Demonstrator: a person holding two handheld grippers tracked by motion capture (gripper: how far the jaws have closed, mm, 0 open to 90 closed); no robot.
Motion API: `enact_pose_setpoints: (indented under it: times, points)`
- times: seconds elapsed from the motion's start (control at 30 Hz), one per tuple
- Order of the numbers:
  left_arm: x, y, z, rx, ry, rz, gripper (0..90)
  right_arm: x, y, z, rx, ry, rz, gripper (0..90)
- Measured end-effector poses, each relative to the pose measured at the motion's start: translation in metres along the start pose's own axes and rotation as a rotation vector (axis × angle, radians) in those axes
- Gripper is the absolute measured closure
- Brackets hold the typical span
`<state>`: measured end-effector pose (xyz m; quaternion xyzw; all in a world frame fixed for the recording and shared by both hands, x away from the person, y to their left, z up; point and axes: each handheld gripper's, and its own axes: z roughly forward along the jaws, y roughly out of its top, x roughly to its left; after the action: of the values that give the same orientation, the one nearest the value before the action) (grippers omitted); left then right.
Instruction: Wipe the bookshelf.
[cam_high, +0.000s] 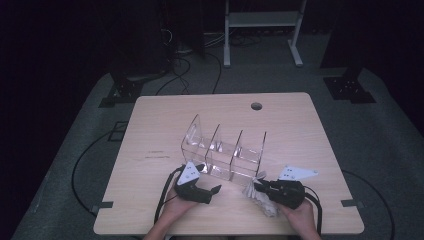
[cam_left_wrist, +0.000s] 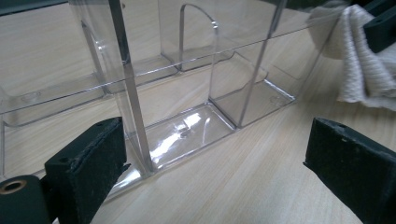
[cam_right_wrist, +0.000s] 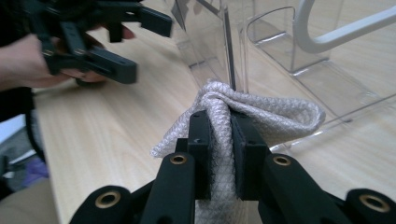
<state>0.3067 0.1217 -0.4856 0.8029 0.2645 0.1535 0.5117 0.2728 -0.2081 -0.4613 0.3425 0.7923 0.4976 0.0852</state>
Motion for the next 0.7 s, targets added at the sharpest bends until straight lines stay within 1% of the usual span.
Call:
enact_pose_setpoints:
  times: [0.03, 0.07, 0.1, 0.13, 0.23, 0.27, 0.3, 0.33, 0.4, 0.47, 0.5, 0.53, 0.57, 0.6, 0.63, 0.7]
  points:
    - [0.001, 0.000, -0.006, -0.011, 0.005, -0.001, 4.9, 0.000, 0.001, 0.001, 0.004, -0.017, -0.013, 79.2]
    - [0.002, 0.001, -0.008, -0.014, 0.008, 0.001, 4.9, -0.001, 0.002, 0.001, 0.003, -0.023, -0.016, 79.2]
    - [0.002, 0.001, -0.008, -0.014, 0.008, 0.001, 4.9, -0.001, 0.002, 0.002, 0.004, -0.024, -0.016, 79.2]
    - [0.003, 0.001, -0.015, -0.023, 0.016, 0.003, 4.9, -0.003, 0.003, 0.002, 0.002, -0.029, -0.015, 79.2]
    - [0.005, 0.001, -0.023, -0.036, 0.025, 0.004, 4.9, -0.006, 0.003, 0.003, 0.004, -0.040, -0.020, 79.2]
    - [0.005, 0.001, -0.023, -0.036, 0.025, 0.004, 5.0, -0.006, 0.003, 0.003, 0.004, -0.040, -0.020, 79.2]
    - [0.008, 0.002, -0.028, -0.047, 0.036, -0.001, 4.9, -0.009, 0.004, 0.002, 0.002, -0.054, -0.022, 79.1]
    - [0.008, 0.002, -0.028, -0.047, 0.036, -0.001, 4.9, -0.010, 0.004, 0.002, 0.002, -0.057, -0.023, 79.1]
    - [0.013, 0.003, -0.035, -0.063, 0.054, -0.008, 4.9, -0.013, 0.005, 0.002, 0.000, -0.067, -0.022, 79.1]
    - [0.015, 0.004, -0.037, -0.071, 0.060, -0.010, 4.9, -0.015, 0.005, 0.002, 0.000, -0.075, -0.021, 79.1]
    - [0.019, 0.005, -0.041, -0.084, 0.073, -0.010, 4.9, -0.019, 0.006, 0.002, -0.004, -0.091, -0.018, 79.1]
    - [0.019, 0.005, -0.041, -0.084, 0.073, -0.010, 4.9, -0.019, 0.006, 0.002, -0.004, -0.091, -0.018, 79.1]
    - [0.024, 0.007, -0.044, -0.090, 0.087, -0.011, 4.9, -0.023, 0.007, 0.003, -0.005, -0.102, -0.018, 79.1]
    - [0.024, 0.007, -0.044, -0.090, 0.087, -0.011, 4.9, -0.023, 0.007, 0.003, -0.005, -0.102, -0.018, 79.1]
    - [0.029, 0.010, -0.046, -0.096, 0.101, -0.014, 4.9, -0.029, 0.009, 0.003, -0.007, -0.116, -0.010, 79.0]
    - [0.036, 0.012, -0.048, -0.111, 0.110, -0.022, 4.9, -0.035, 0.010, 0.003, -0.013, -0.129, -0.007, 79.0]
